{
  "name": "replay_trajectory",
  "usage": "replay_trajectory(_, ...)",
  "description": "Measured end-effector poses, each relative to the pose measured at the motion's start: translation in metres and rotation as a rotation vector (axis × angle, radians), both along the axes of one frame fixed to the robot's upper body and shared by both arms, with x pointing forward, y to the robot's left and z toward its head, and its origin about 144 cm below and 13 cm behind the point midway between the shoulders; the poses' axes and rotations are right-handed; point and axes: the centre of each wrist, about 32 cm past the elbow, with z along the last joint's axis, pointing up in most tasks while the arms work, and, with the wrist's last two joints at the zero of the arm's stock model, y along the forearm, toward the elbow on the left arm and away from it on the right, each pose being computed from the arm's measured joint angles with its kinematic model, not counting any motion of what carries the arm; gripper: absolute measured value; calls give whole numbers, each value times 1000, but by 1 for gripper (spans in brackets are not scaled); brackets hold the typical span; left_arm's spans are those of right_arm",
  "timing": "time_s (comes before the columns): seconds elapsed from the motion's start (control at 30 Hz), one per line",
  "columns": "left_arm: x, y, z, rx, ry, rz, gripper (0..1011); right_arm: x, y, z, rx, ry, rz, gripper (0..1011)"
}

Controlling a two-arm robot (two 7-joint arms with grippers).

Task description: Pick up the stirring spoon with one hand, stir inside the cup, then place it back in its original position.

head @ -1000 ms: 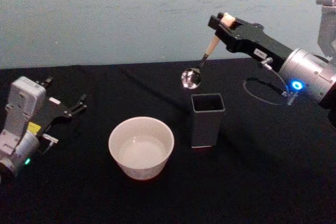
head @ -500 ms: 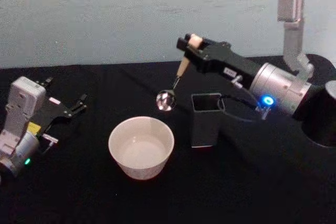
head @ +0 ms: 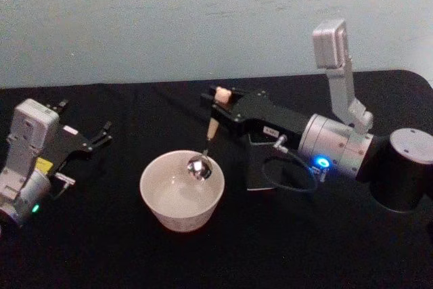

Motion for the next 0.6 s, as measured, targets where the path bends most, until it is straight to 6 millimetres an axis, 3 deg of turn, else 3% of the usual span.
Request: replay_trajectory(0.6,0,0,0,0,0,0,1001,-9,12,-22,-89,-16,99,223)
